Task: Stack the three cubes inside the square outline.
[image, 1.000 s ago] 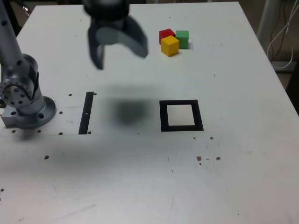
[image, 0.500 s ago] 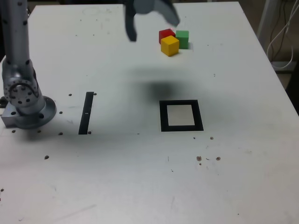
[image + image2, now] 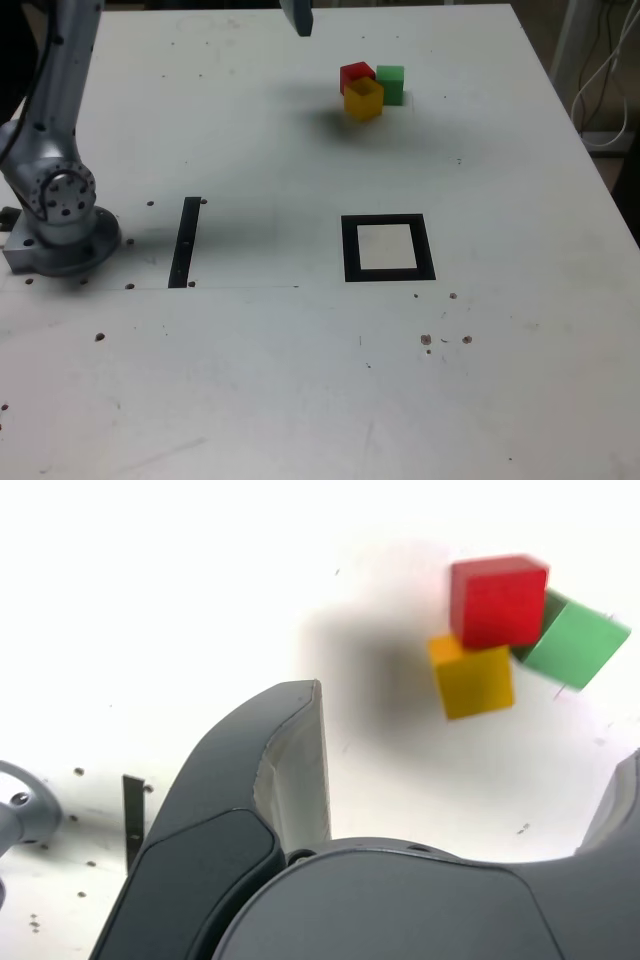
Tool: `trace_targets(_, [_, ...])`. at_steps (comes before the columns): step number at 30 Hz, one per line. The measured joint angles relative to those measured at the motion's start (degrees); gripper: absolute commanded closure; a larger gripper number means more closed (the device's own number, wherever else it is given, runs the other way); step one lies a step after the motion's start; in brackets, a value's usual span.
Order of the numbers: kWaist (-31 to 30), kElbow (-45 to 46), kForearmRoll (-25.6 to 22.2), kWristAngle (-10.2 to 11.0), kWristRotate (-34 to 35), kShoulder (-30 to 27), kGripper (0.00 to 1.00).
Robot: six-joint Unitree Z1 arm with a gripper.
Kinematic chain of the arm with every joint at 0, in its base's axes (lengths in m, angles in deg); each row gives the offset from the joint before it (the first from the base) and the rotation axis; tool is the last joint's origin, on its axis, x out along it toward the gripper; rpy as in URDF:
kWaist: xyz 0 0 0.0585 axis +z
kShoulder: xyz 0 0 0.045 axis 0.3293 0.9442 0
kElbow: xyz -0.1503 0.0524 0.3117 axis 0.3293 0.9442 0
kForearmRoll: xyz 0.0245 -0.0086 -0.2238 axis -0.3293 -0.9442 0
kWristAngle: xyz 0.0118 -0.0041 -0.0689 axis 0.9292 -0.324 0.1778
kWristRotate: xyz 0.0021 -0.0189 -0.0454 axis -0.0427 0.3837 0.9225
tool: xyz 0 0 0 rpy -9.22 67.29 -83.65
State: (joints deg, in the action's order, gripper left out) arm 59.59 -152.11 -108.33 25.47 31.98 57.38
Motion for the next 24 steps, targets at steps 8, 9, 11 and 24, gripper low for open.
trace_targets(8, [4.07, -3.59, -0.09, 0.01, -0.04, 6.83, 0.01])
trace_targets(9, [4.53, -4.3, -0.09, 0.11, -0.08, 7.8, 0.01])
trace_targets(11, [5.08, -5.9, -0.09, 0.32, -0.12, 9.58, 0.01])
trace_targets(24, [5.6, -12.3, -0.16, 0.91, 0.01, 18.42, 0.03])
